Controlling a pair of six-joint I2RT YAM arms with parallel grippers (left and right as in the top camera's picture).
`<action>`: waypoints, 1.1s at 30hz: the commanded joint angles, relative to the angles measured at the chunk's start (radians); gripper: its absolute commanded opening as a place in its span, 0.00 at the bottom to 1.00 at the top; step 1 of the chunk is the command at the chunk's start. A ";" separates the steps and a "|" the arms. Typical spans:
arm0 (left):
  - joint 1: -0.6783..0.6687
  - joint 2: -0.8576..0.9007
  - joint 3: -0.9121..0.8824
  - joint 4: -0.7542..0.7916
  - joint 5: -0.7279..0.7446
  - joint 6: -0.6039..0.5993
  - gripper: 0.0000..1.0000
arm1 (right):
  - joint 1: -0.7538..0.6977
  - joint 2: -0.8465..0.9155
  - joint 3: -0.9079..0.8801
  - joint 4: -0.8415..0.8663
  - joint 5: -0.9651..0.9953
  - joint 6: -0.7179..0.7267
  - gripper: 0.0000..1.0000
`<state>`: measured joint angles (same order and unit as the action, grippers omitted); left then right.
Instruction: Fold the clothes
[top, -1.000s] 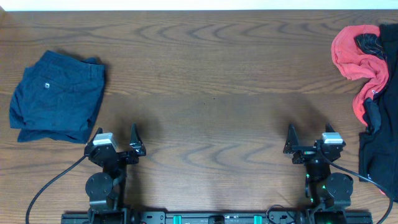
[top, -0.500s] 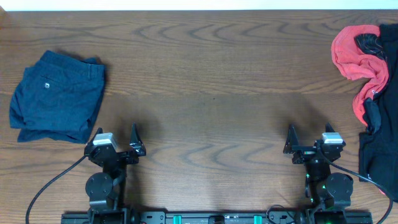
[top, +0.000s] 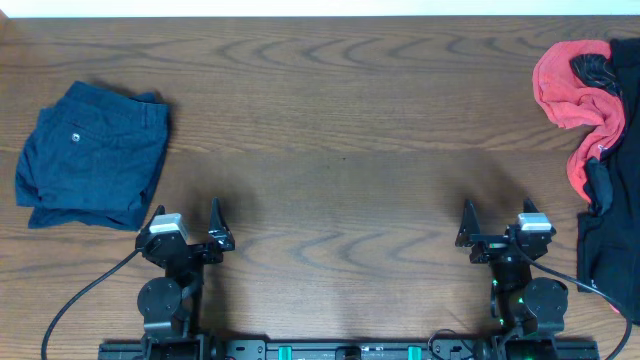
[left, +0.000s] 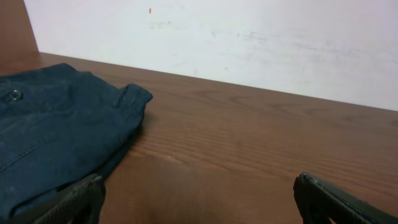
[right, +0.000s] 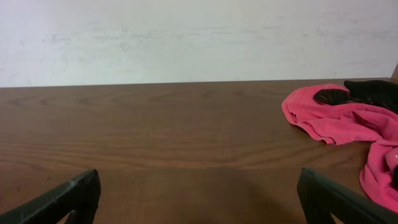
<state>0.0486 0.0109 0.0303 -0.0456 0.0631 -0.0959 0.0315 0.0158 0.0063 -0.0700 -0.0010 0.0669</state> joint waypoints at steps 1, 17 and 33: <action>-0.006 -0.007 -0.026 -0.017 -0.005 0.013 0.98 | -0.006 -0.001 0.000 -0.005 -0.003 -0.009 0.99; -0.006 -0.007 -0.026 -0.017 -0.005 0.013 0.98 | -0.006 -0.001 0.000 -0.005 -0.015 -0.008 0.99; -0.006 0.096 0.124 -0.105 0.067 -0.021 0.98 | -0.006 0.079 0.145 -0.079 0.054 0.040 0.99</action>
<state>0.0486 0.0605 0.0761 -0.1375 0.0975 -0.1055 0.0315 0.0612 0.0723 -0.1337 0.0109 0.0952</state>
